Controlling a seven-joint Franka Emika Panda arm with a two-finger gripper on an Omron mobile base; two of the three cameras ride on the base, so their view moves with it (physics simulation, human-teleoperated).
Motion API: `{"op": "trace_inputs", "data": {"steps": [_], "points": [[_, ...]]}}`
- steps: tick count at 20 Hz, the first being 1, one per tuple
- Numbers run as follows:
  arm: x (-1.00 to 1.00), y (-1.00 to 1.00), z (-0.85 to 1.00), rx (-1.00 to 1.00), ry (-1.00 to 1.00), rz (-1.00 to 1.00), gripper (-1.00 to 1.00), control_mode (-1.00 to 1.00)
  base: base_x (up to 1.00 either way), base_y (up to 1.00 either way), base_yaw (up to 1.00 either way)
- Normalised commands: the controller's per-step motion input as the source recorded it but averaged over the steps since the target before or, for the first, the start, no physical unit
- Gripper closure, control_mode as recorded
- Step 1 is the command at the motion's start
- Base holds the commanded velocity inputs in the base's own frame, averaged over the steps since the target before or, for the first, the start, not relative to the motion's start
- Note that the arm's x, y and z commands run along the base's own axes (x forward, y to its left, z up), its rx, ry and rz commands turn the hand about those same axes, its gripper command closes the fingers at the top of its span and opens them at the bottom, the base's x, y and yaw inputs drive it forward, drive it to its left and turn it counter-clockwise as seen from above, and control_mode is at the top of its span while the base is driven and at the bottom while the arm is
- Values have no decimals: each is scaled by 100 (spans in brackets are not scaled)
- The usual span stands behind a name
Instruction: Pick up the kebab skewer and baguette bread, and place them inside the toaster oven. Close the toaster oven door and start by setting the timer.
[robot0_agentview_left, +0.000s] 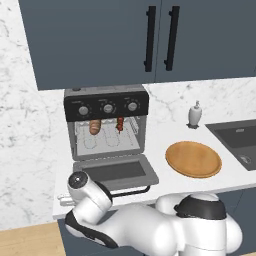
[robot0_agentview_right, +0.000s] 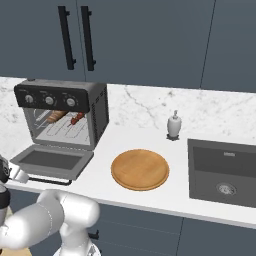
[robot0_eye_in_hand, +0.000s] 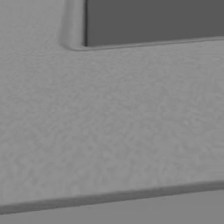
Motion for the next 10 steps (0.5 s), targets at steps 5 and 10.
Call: {"op": "trace_inputs", "data": {"steps": [5,10], "points": [[55,-65,16,0,-3,0,-100,-100,0,0,0],[36,-68,27,0,-12,1,-100,-100,0,0,0]]}}
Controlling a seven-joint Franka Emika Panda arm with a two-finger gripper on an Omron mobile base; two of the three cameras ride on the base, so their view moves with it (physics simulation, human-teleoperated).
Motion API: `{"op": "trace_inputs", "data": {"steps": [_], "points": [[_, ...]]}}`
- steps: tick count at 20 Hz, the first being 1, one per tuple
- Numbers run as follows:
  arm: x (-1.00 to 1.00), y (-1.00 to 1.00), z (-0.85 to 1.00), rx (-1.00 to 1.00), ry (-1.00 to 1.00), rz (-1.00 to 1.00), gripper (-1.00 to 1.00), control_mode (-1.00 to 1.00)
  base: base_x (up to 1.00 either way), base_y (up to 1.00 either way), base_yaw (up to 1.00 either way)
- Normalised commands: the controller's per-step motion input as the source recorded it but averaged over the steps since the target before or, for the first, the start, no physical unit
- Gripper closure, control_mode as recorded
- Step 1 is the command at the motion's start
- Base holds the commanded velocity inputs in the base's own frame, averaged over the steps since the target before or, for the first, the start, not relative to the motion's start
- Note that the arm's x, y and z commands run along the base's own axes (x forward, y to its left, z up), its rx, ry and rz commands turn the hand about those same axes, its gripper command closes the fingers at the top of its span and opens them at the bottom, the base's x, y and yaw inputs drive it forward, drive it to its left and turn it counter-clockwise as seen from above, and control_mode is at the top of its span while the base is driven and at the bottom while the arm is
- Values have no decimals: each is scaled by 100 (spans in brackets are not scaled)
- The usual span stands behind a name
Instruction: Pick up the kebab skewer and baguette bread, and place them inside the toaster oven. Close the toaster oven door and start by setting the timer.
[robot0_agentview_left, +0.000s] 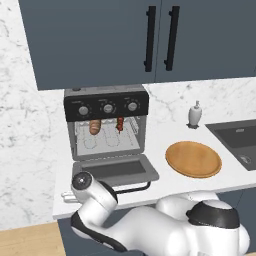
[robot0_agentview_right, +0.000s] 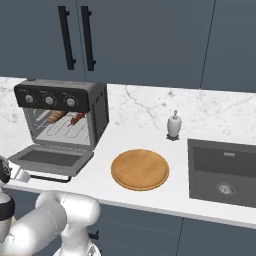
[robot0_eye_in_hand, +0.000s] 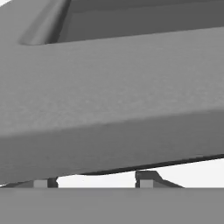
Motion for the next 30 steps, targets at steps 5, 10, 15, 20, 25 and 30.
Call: {"op": "trace_inputs", "data": {"steps": [5,10,15,20,25,30], "points": [[19,-63,35,0,-15,2,-100,-100,0,0,0],[32,-61,67,0,-4,2,-100,-100,0,0,0],[26,-55,79,0,0,1,-100,-100,0,0,0],[33,-53,32,0,0,1,-100,-100,0,0,0],[56,-50,11,0,-1,3,-100,-100,0,0,0],[70,-45,21,0,-2,5,-100,-100,0,0,0]]}}
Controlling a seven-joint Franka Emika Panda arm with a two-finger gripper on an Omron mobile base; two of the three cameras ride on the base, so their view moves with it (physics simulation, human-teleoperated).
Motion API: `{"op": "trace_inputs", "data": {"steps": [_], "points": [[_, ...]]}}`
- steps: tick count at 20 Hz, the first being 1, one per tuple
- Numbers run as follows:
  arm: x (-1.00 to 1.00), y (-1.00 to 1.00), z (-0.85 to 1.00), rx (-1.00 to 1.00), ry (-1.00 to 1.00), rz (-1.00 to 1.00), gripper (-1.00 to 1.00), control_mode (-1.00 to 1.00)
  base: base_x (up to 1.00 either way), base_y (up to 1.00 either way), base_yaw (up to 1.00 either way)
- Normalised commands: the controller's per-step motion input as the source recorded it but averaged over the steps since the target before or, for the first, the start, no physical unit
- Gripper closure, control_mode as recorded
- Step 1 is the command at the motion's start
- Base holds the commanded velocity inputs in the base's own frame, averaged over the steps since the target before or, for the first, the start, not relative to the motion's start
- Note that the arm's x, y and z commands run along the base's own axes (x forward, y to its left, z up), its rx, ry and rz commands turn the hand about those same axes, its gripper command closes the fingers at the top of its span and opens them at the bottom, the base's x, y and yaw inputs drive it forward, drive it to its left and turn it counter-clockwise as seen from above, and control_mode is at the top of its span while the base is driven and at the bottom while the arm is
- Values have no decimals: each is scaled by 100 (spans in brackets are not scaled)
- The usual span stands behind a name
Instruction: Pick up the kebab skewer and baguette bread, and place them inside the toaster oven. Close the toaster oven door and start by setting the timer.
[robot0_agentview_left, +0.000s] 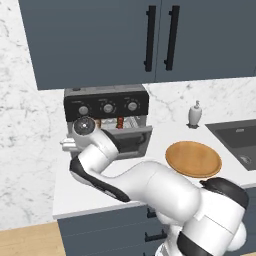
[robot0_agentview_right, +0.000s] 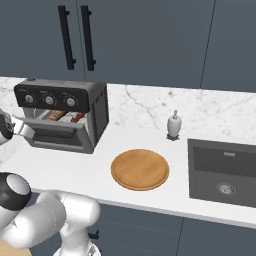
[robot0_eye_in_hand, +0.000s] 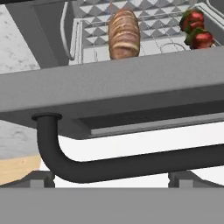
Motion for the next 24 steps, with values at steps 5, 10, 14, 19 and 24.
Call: {"op": "trace_inputs", "data": {"steps": [5,10,14,19,24], "points": [[64,-39,14,0,-5,5,-100,-100,0,0,0],[53,-35,0,0,-1,5,-100,-100,0,0,0],[64,-38,-1,0,0,6,-100,-100,0,0,0],[60,-35,0,0,-1,6,-100,-100,0,0,0],[40,-39,-11,0,-2,7,-100,-100,0,0,0]]}}
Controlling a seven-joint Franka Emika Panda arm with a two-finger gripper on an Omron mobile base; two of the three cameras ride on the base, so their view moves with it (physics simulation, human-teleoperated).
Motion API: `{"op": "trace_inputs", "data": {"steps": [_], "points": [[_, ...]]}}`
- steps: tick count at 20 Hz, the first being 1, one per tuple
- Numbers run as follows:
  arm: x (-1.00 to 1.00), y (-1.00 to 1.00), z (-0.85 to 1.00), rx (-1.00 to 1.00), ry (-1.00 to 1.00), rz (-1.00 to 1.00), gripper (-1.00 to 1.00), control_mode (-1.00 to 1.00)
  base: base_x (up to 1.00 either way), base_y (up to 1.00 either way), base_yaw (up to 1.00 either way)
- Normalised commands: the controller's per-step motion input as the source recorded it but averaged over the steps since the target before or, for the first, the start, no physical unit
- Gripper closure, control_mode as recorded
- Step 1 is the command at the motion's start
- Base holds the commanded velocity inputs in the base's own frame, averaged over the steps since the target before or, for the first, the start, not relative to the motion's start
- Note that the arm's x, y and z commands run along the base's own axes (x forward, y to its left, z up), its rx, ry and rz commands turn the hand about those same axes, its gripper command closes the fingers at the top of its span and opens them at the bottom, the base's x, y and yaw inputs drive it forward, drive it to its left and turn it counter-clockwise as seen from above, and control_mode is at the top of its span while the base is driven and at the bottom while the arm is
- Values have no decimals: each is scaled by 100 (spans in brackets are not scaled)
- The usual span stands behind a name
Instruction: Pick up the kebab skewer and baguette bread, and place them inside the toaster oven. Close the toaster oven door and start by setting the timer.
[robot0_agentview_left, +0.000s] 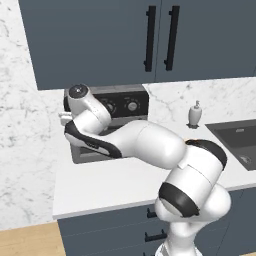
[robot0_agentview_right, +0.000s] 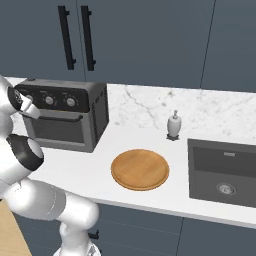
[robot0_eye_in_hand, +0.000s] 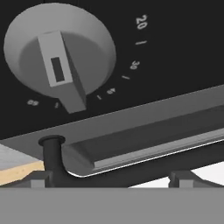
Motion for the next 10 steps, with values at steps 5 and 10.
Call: {"op": "trace_inputs", "data": {"steps": [5,10], "points": [[-8,-38,-5,0,-4,9,-100,-100,0,0,0],[-26,-24,13,0,-10,11,-100,-100,0,0,0]]}}
